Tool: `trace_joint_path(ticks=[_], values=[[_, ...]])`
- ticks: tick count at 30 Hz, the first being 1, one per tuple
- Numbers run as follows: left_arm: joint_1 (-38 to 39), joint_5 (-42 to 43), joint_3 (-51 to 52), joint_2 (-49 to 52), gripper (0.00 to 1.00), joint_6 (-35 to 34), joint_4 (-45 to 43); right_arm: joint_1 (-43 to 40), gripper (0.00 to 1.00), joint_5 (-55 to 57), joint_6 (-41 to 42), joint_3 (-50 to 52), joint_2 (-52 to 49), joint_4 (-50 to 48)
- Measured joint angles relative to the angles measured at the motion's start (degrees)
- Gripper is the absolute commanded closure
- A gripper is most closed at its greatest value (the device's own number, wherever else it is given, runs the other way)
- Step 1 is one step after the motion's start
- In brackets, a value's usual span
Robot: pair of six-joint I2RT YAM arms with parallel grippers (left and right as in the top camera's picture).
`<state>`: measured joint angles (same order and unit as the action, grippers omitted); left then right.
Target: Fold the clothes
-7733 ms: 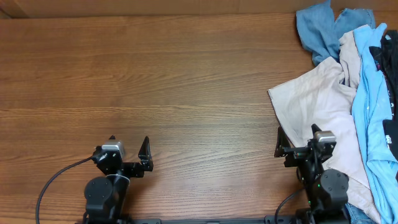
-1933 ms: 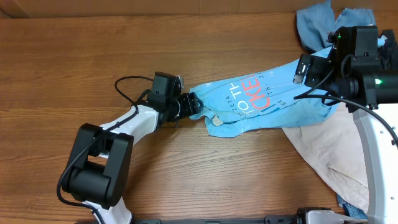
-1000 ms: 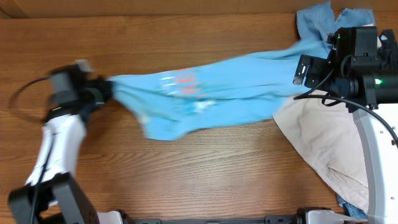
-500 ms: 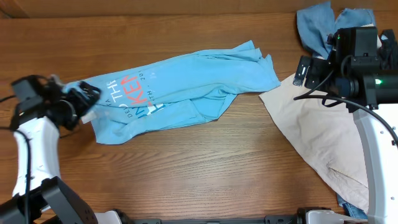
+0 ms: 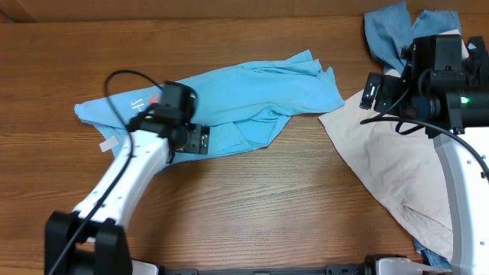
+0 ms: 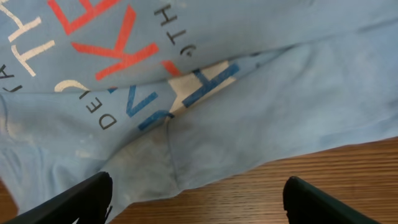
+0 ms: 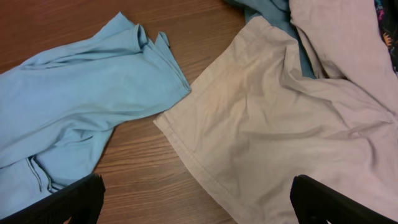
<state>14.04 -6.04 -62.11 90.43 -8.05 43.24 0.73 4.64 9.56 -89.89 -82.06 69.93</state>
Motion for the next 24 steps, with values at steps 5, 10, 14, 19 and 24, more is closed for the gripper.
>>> trace_joint_path(ticks=[5,10,14,19,24], values=[[1.73,-8.24,0.0,5.64,0.23,1.03,1.79,0.0,0.0,0.0,-0.02,0.0,0.0,0.33],[1.68,-14.25,0.0,8.09,0.3,2.25,2.03,0.0,0.0,0.02,0.0,0.0,-0.02,0.35],[1.88,-15.3,0.0,8.09,0.37,2.6,5.14,0.0,0.0,0.0,0.0,0.0,0.0,0.35],[3.96,-15.21,0.0,8.09,0.34,2.78,10.45,0.0,0.0,0.02,0.02,0.0,-0.02,0.35],[5.29,-15.19,0.0,8.09,0.3,5.35,9.22,0.0,0.0,0.0,0.0,0.0,-0.02,0.13]])
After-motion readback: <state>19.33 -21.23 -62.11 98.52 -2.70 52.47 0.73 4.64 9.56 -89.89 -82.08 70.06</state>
